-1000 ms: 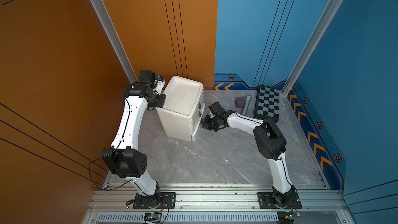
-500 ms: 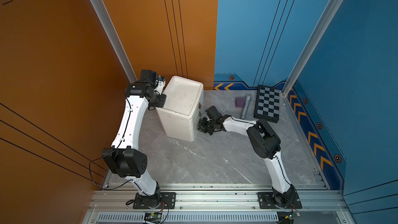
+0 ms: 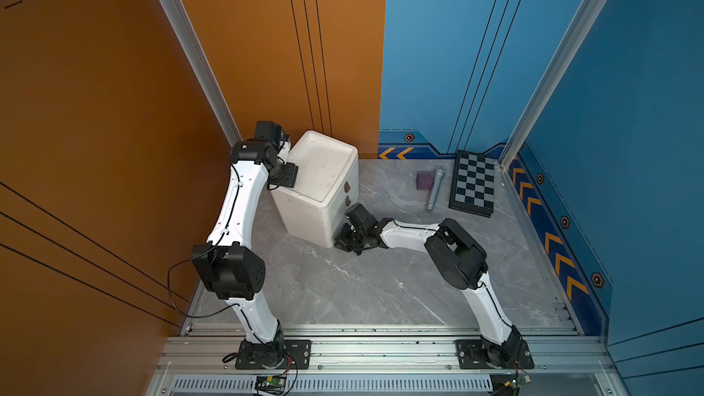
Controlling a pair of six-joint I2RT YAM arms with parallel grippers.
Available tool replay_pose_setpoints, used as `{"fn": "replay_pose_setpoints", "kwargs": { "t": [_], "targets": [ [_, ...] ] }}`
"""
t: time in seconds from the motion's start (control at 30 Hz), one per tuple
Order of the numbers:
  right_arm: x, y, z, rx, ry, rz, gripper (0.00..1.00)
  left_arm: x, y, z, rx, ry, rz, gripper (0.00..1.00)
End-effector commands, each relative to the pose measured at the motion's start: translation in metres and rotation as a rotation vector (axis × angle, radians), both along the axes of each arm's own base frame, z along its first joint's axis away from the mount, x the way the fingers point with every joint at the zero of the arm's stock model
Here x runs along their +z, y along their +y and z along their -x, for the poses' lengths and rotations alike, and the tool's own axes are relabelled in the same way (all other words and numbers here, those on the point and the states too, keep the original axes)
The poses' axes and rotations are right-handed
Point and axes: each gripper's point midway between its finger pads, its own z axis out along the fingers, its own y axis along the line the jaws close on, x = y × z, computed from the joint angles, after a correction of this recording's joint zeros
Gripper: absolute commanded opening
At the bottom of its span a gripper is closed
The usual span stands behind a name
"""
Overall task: Sort the rolls of trash bags by color and place them into the drawer
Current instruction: Close the drawer of the storage box, then adjust the storage box at the center of the board.
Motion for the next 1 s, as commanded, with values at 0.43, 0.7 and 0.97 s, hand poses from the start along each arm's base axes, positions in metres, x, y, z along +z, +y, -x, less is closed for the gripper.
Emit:
{"fn": "replay_pose_setpoints", "kwargs": {
  "t": [0.43,0.7,0.97],
  "targets": [
    [0.058,0.07,-0.013,0.117,-0.151,-0.221,0.02,0.094,0.03,0.034,0.201,-0.227,-0.004,0.98],
    [0.072,0.087,-0.026,0.147,-0.205,-0.274,0.04,0.097,0.055,0.059,0.327,-0.324,0.049,0.98],
    [0.1,0.08,-0.031,0.224,-0.297,-0.265,0.07,0.102,0.087,0.091,0.471,-0.682,0.162,0.98]
  ]
}}
